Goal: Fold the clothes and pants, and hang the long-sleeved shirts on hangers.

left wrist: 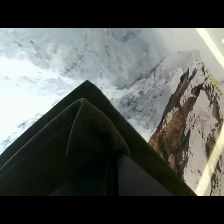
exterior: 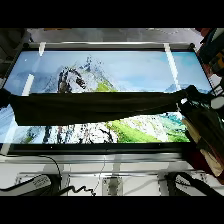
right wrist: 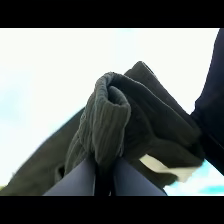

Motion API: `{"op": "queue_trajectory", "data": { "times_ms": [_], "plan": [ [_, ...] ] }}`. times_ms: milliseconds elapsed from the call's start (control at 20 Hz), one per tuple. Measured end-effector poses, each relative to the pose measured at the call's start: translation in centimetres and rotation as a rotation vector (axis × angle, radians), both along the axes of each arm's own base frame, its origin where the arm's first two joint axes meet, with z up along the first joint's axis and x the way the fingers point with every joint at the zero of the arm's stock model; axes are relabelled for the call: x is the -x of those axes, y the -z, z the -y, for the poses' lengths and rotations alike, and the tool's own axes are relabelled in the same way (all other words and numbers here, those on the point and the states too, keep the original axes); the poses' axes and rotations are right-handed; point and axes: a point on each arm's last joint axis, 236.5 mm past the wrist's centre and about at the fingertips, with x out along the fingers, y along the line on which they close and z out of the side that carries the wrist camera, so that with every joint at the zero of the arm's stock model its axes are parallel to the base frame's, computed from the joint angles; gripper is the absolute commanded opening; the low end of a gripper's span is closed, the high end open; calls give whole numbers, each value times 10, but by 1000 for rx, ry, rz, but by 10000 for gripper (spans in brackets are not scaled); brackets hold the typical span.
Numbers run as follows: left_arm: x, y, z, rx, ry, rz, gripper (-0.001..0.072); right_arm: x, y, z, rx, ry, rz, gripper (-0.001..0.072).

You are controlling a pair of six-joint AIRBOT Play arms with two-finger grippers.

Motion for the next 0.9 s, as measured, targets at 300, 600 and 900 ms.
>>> {"op": "queue_trajectory", "data": {
  "times_ms": [300,600,900],
  "plan": [
    [-43,25,14,45,27,-14,705,-47,21,16,-82,91,-1,596],
    [-27,-15,-3,-53,34,7,664,-46,10,19,9,13,-9,595],
    [66,16,-22,-52,102,-282,609,-30,14,13,103,-121,-91,594]
  ]
}}
